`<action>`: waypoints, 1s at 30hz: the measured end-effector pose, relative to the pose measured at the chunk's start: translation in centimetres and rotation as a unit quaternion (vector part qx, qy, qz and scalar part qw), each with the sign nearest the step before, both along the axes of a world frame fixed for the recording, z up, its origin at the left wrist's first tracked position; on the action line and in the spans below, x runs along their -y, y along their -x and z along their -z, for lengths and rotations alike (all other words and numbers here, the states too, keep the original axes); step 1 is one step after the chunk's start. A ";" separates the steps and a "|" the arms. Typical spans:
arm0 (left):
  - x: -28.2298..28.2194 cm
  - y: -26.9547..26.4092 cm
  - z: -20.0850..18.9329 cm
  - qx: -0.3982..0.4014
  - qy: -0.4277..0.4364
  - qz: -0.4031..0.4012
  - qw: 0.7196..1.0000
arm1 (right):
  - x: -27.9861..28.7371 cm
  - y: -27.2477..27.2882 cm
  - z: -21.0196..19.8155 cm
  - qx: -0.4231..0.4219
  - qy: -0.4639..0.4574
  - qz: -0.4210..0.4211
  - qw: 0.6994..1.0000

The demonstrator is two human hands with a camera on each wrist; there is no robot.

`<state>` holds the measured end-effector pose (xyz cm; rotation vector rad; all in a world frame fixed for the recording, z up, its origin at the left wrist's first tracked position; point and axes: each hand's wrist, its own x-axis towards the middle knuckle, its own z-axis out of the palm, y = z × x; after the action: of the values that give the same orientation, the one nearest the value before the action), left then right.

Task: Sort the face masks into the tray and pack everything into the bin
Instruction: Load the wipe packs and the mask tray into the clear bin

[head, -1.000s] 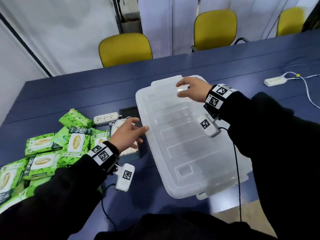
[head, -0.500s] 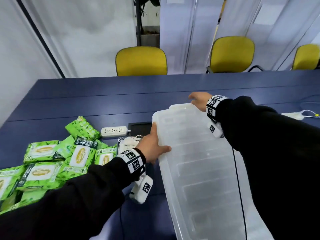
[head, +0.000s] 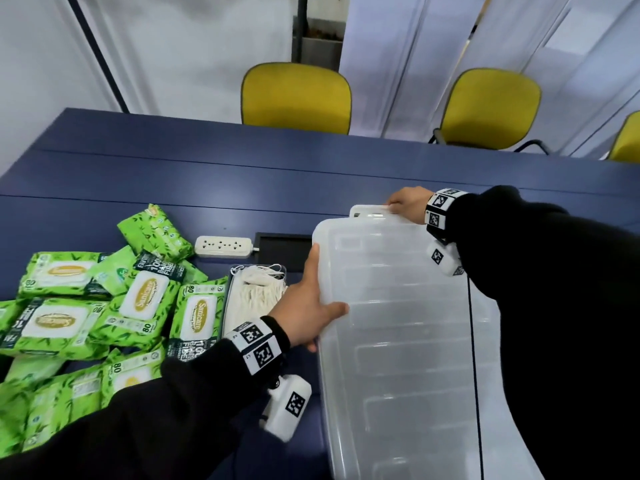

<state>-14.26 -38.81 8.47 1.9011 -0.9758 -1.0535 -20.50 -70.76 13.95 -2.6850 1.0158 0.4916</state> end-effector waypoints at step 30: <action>-9.9 6.1 -0.3 -0.012 0.012 0.024 1.000 | -15.7 30.9 0.0 0.277 -0.106 0.400 0.867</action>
<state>-20.34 -28.91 8.73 1.8491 -1.0195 -1.0846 -51.44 -55.03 13.93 -1.7793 1.5926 -0.3020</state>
